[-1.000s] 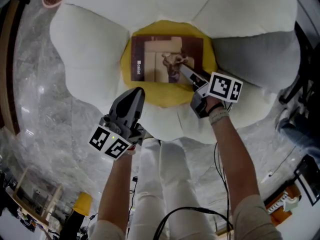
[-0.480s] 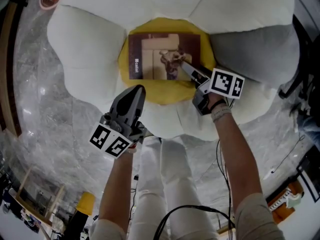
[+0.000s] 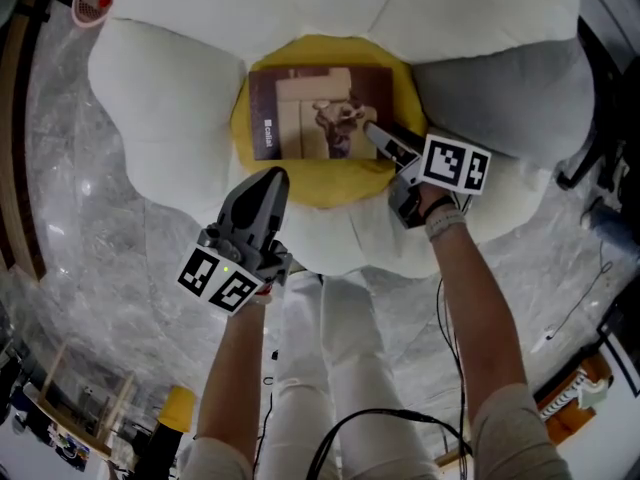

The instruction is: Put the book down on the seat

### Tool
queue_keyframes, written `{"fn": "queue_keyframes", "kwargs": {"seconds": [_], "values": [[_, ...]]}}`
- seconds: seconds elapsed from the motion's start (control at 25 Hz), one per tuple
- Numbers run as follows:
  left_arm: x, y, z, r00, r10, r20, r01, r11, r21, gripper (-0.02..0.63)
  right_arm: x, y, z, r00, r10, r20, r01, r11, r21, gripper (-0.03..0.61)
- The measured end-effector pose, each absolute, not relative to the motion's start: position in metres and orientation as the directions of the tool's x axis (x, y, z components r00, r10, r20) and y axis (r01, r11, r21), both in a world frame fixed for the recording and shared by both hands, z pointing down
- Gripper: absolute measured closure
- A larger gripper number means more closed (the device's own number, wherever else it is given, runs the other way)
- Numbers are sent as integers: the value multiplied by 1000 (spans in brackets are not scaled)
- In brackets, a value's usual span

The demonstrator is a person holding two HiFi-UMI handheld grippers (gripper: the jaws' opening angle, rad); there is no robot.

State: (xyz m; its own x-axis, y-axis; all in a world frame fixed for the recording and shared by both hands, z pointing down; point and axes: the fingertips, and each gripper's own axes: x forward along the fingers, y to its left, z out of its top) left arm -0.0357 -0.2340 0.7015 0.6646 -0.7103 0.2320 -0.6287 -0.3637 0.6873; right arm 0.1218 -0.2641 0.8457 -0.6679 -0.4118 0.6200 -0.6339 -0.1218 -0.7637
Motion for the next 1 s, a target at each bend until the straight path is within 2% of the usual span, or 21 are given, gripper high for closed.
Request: {"fn": "queue_keyframes", "kwargs": {"seconds": [1.0], "values": [[-22, -217, 702, 688, -686, 238, -615, -376, 693, 591, 144, -252, 849, -628, -444, 639, -650, -151, -744, 305]]}}
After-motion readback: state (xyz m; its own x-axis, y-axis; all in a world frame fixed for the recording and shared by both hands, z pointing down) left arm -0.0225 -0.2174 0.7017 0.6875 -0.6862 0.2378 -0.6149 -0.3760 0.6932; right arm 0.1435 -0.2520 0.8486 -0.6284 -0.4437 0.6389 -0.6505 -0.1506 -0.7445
